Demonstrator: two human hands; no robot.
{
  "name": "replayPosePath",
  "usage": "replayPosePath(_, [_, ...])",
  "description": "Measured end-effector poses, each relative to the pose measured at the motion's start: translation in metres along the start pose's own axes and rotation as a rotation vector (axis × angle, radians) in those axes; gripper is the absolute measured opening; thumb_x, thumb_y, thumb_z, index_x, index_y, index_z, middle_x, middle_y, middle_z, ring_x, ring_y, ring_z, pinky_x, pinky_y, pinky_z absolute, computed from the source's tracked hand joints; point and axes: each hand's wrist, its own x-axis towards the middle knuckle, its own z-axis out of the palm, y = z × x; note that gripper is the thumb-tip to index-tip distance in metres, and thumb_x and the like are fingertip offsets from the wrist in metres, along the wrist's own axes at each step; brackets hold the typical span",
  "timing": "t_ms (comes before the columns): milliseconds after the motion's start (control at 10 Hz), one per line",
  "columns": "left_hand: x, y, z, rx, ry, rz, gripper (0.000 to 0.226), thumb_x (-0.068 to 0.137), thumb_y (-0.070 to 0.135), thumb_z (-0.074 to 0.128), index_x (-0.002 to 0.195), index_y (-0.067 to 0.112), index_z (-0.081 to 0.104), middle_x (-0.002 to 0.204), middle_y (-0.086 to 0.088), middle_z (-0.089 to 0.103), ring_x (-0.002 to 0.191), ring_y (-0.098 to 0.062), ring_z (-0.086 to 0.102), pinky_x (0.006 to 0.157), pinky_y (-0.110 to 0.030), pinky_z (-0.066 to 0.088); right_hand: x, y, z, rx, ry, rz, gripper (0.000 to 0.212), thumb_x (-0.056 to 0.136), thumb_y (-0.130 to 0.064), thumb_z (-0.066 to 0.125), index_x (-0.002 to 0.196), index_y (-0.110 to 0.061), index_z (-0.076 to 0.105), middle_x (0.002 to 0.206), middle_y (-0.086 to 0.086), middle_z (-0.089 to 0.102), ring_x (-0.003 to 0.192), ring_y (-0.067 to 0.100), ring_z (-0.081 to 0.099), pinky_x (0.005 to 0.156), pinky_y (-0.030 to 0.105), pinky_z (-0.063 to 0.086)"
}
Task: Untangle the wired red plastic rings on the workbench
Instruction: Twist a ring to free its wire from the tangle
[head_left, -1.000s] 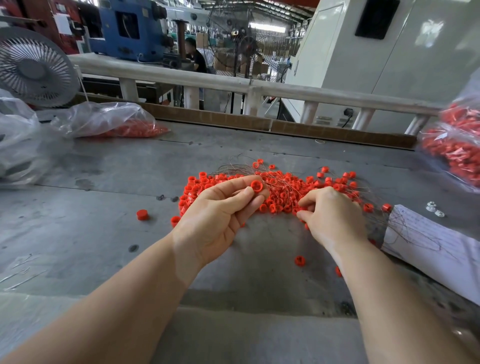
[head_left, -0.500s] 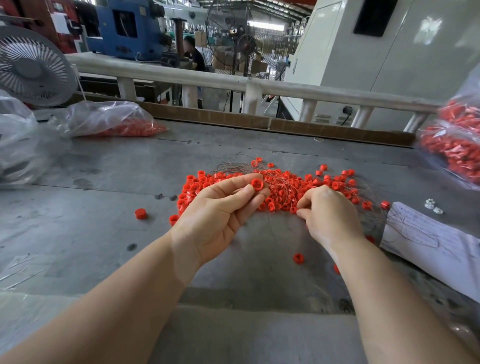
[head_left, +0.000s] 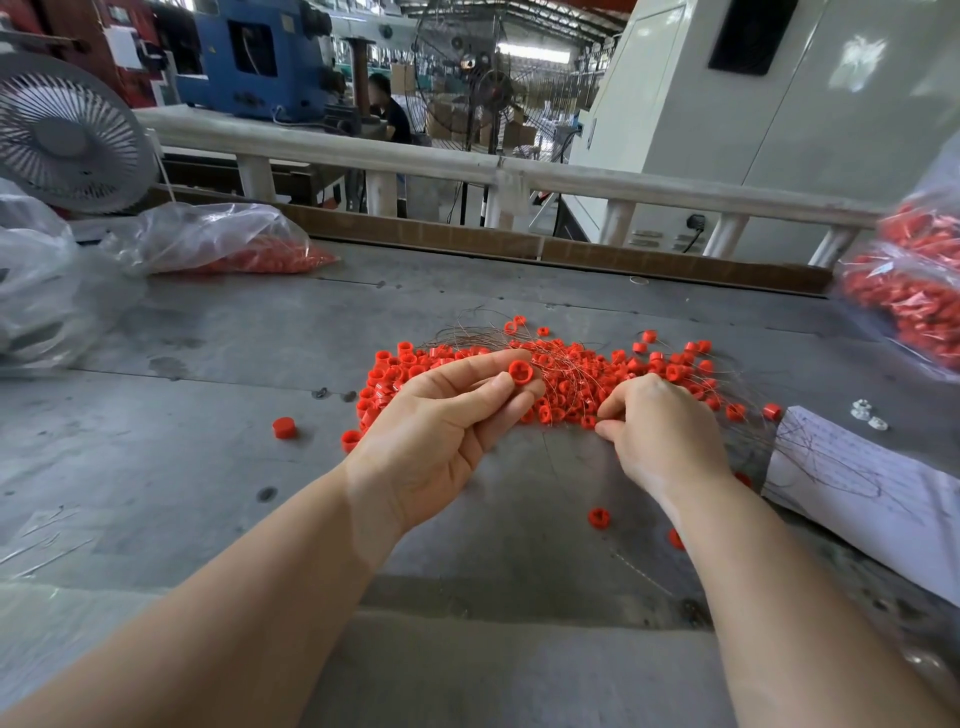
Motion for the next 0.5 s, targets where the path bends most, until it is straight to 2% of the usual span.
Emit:
replayPosePath(200, [0.0, 0.0, 0.0, -0.001, 0.003, -0.003, 0.022, 0.067, 0.001, 0.058, 0.075, 0.008, 0.077, 0.08, -0.008, 0.073, 0.079, -0.014, 0.072, 0.061, -0.014, 0.054, 0.002, 0.002, 0.002, 0.038, 0.097, -0.095, 0.012, 0.09, -0.02, 0.061, 0.085, -0.017, 0.071, 0.096, 0.002, 0.066, 0.097, 0.022, 0.058, 0.089, 0.036, 0.044])
replayPosePath(300, [0.0, 0.001, 0.0, 0.0, 0.009, -0.007, 0.022, 0.067, 0.002, 0.058, 0.075, 0.008, 0.077, 0.079, -0.008, 0.073, 0.078, -0.014, 0.072, 0.061, -0.015, 0.054, 0.002, 0.0, -0.002, 0.244, 0.181, -0.129, 0.012, 0.089, -0.014, 0.062, 0.081, -0.014, 0.071, 0.086, 0.001, 0.065, 0.084, 0.018, 0.058, 0.075, 0.028, 0.043])
replayPosePath(400, [-0.001, 0.001, 0.001, 0.001, 0.013, -0.006, 0.021, 0.067, 0.001, 0.058, 0.074, 0.008, 0.077, 0.078, -0.008, 0.073, 0.076, -0.013, 0.072, 0.061, -0.015, 0.054, -0.001, -0.008, -0.008, 0.749, 0.092, -0.045, 0.015, 0.088, -0.008, 0.062, 0.077, -0.016, 0.068, 0.071, -0.003, 0.066, 0.066, 0.007, 0.061, 0.062, 0.018, 0.047])
replayPosePath(500, [-0.001, 0.001, 0.002, 0.0, 0.024, -0.001, 0.026, 0.077, -0.004, 0.054, 0.072, 0.007, 0.077, 0.076, -0.008, 0.073, 0.074, -0.013, 0.072, 0.06, -0.015, 0.054, -0.005, -0.016, -0.014, 1.216, -0.046, 0.019, 0.014, 0.088, 0.001, 0.059, 0.081, -0.009, 0.068, 0.062, -0.002, 0.065, 0.056, 0.002, 0.062, 0.055, 0.014, 0.049])
